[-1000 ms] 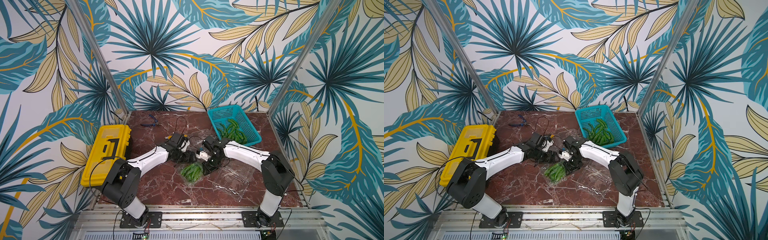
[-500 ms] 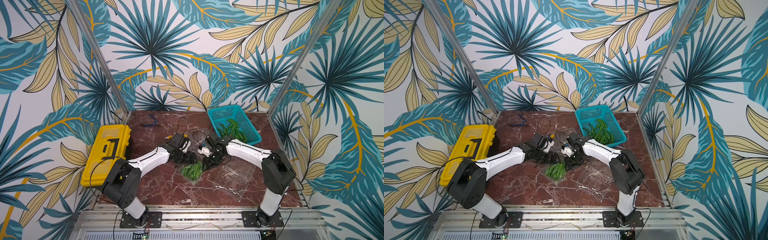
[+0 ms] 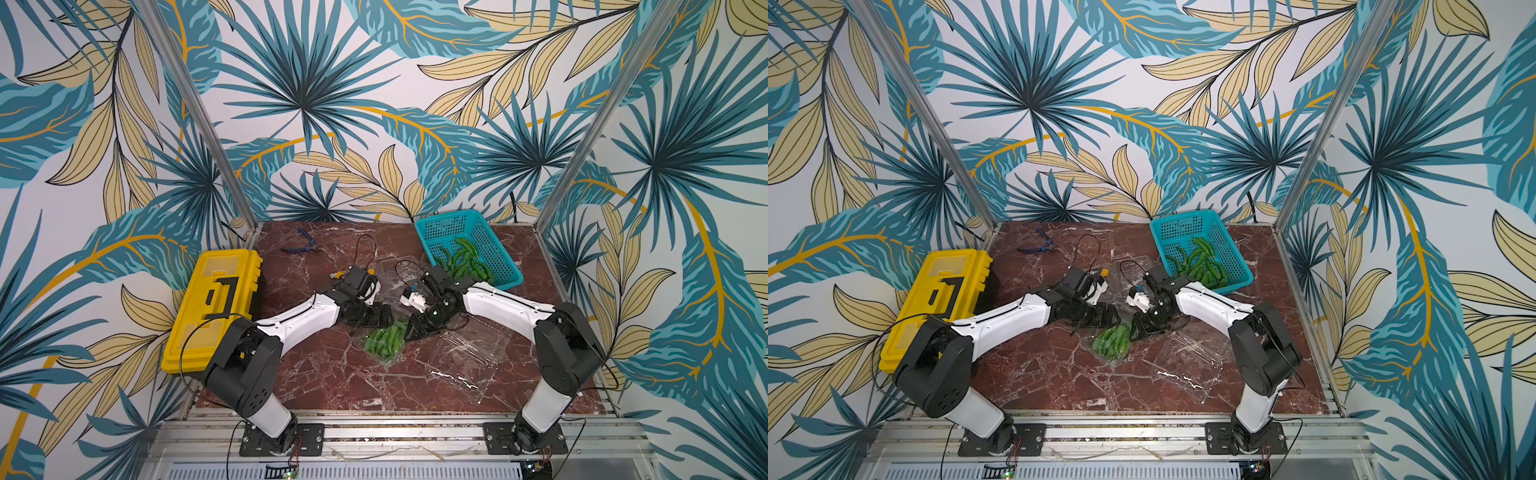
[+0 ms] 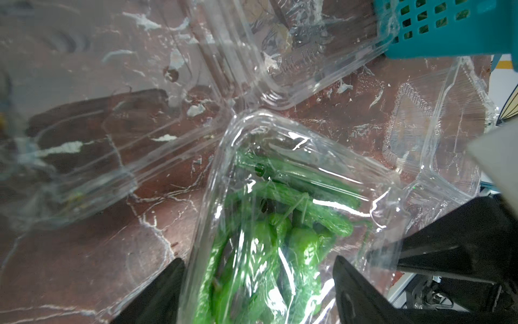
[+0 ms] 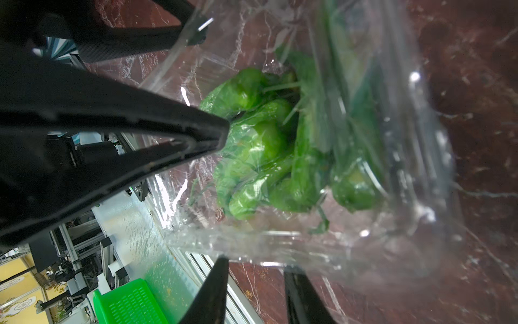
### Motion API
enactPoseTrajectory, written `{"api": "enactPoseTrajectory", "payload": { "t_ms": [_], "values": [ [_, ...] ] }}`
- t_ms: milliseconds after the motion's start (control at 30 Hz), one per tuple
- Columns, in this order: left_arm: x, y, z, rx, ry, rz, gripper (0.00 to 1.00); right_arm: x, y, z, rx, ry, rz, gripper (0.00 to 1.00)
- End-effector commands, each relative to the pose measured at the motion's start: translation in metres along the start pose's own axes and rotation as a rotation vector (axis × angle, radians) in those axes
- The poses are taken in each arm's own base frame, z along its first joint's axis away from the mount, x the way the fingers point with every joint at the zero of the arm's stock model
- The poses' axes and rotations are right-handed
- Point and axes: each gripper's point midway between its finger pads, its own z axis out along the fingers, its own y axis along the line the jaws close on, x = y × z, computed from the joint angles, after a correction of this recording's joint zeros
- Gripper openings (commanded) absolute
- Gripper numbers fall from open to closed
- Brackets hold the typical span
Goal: Take small green peppers out of containers
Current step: Adjust the packing box at the center of the board.
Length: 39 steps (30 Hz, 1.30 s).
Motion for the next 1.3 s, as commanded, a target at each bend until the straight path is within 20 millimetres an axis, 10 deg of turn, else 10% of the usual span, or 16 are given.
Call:
{"api": "enactPoseTrajectory", "payload": {
  "t_ms": [0,133,533,1033,1267],
  "values": [
    [-0.007,-0.011,-0.003,0.024,-0.019,0.011,0.83,-0.003,-0.015,-0.009,0.108,-0.039,0.012,0.38],
    [-0.008,-0.012,-0.003,0.026,-0.021,0.013,0.83,-0.008,-0.040,-0.014,0.245,-0.067,0.060,0.44],
    [-0.009,-0.015,-0.006,0.040,-0.022,0.025,0.83,-0.008,-0.002,-0.013,0.030,-0.085,0.034,0.45],
    [-0.012,-0.016,-0.006,0.037,-0.029,0.032,0.83,-0.015,-0.007,0.024,-0.067,-0.027,0.120,0.44],
    [-0.016,-0.011,-0.013,-0.001,-0.062,0.063,0.82,-0.031,-0.010,0.037,-0.108,-0.050,0.176,0.18]
  ]
}}
